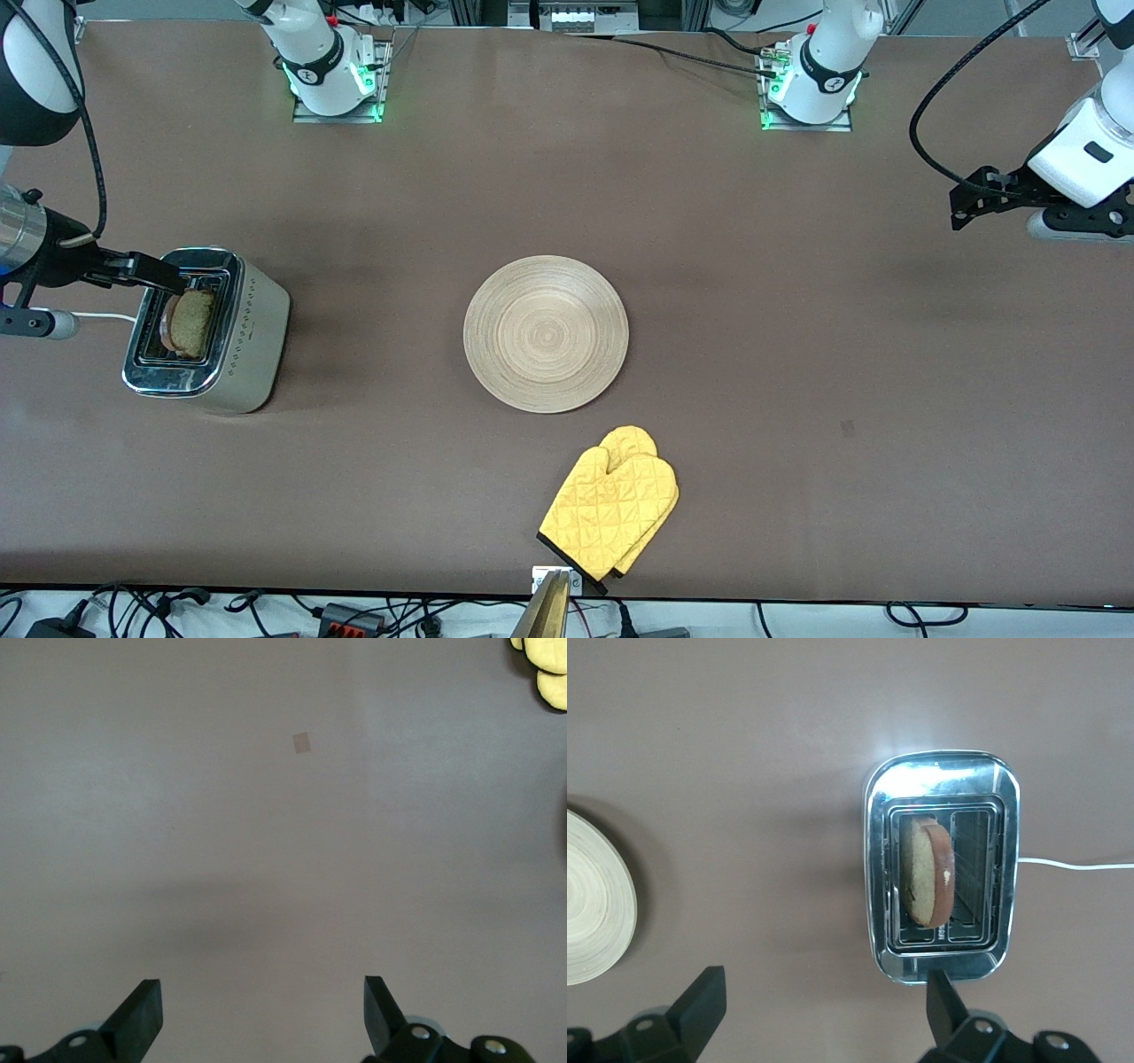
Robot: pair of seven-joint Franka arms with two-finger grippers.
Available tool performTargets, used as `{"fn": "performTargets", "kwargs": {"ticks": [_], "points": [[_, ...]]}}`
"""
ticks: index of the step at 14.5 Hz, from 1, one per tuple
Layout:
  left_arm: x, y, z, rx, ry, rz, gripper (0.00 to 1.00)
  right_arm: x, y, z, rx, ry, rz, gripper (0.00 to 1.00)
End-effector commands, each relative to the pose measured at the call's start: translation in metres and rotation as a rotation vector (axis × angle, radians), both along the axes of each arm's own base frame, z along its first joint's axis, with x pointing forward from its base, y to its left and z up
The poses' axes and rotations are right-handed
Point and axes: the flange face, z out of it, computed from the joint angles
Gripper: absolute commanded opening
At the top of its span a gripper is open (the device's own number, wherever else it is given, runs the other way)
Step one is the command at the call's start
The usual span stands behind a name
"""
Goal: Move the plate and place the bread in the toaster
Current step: 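Raise the right gripper above the toaster and hold still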
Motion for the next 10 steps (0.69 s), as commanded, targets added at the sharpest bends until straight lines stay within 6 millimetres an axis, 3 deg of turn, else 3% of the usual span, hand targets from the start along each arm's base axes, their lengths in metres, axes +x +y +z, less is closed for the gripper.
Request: {"fn": "performTargets", "kwargs": {"ticks": [1,3,10], "points": [[0.0016,0.0008,0.0059,0.003,0.003,0.005,1.00,-0.0025,0.0092,0.0043,-0.001,-0.007,-0.009,1.00],[0.0016,0.0008,0.0059,0.003,0.003,0.005,1.00,-0.0011,-0.0006,0.0088,-0.006,-0.021,-0.023,1.00],[0.0016,0.0008,0.0059,0.003,0.003,0.003,1.00,-0.0009,0.0035,0.0132,-0.031,-0.027,-0.002,1.00]]}}
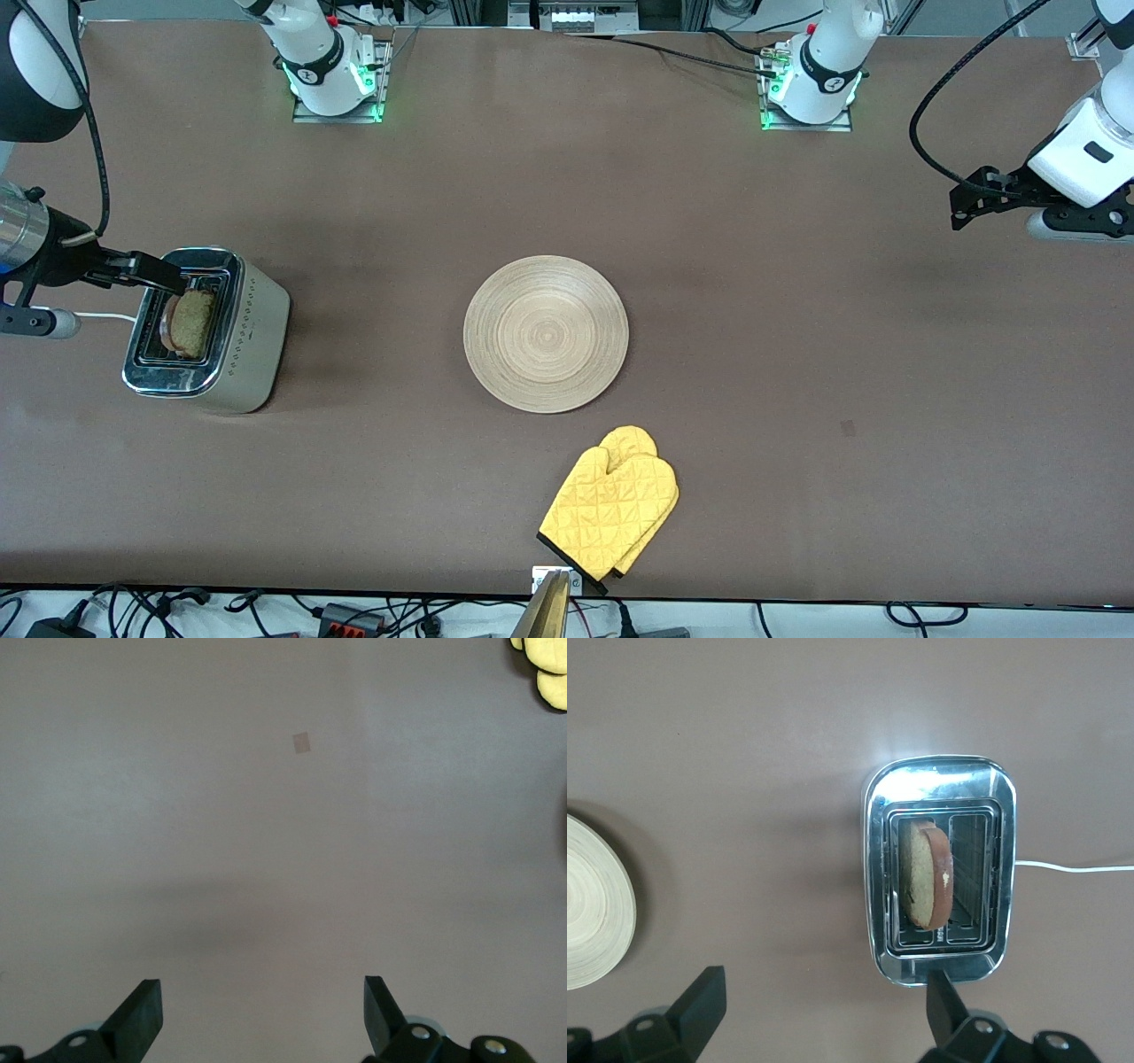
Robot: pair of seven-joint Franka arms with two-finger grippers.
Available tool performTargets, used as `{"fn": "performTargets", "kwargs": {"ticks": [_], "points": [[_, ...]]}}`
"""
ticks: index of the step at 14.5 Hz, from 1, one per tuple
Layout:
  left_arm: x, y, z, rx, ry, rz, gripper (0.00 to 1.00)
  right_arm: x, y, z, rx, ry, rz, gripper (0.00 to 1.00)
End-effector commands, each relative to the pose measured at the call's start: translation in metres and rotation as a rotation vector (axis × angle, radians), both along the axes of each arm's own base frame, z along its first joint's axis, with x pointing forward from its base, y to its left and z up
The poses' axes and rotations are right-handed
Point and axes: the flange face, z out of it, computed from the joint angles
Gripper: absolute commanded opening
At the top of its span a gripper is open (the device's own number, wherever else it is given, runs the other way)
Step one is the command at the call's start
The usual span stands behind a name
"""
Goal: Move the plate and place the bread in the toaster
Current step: 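Raise the right gripper above the toaster and hold still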
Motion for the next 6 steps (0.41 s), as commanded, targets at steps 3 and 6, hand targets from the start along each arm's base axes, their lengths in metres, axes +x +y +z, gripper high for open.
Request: {"fn": "performTargets", "kwargs": {"ticks": [3,6], "points": [[0.0013,0.0008,0.0068,0.003,0.002,0.003,1.00,-0.0012,-0.0018,0.0087,-0.017,-0.014,-0.005,1.00],[0.0018,0.0007,0.0061,0.003,0.002,0.003,1.00,-0.0012,0.0009,0.0094,-0.017,-0.015,-0.002,1.00]]}}
